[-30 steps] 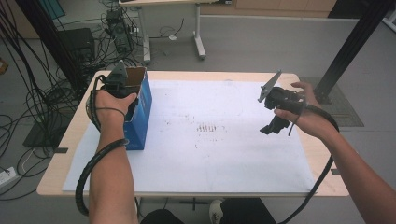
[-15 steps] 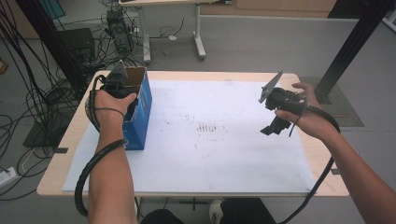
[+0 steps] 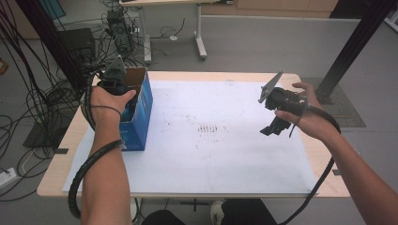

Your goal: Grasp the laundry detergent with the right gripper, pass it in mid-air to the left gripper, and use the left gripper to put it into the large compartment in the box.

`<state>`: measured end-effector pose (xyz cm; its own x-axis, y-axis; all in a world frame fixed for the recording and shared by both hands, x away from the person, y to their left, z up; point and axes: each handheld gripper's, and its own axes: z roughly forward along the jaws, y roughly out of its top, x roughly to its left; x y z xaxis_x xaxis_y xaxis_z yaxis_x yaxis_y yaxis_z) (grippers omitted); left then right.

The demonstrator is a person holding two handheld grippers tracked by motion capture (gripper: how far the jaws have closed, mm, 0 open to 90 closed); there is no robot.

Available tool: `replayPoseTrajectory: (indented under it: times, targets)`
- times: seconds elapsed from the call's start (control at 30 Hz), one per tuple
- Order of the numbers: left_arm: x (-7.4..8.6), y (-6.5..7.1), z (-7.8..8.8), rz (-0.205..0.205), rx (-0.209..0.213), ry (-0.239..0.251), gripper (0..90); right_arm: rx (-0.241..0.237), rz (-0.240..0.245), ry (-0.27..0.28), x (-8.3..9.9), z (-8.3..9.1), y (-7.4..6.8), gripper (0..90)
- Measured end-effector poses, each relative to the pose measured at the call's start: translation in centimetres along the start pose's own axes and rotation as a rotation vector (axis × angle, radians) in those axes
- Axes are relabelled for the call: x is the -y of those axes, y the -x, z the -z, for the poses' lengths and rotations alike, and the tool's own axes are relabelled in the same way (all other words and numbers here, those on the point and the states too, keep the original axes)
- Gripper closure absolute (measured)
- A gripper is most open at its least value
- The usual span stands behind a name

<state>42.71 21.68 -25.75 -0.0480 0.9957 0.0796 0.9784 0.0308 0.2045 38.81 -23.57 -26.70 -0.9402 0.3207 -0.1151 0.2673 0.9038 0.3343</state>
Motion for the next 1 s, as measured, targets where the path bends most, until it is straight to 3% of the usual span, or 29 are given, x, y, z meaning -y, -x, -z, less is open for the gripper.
replayPoseTrajectory:
  times: [0.33, 0.57, 0.7, 0.93, 1.0]
  targets:
    - [0.7, 0.7, 2.3, -0.048, 0.005, 0.029, 24.6, 0.006, -0.017, -0.015, 0.0, -0.1, 0.1, 5.5]
    - [1.3, 1.7, 4.6, -0.090, 0.057, 0.060, 19.4, -0.001, -0.036, -0.033, 0.1, -0.4, 0.3, 5.5]
    - [1.3, 2.9, 5.5, -0.119, 0.059, 0.049, 16.0, -0.002, -0.041, -0.040, -0.1, -0.2, 0.4, 5.5]
    - [0.5, 6.0, 6.8, -0.223, 0.061, 0.074, 12.0, 0.002, -0.028, -0.055, -0.5, 0.0, 0.4, 5.6]
    - [0.2, 7.3, 7.1, -0.255, 0.021, 0.093, 11.5, 0.002, -0.024, -0.055, -0.6, -0.1, 0.6, 5.6]
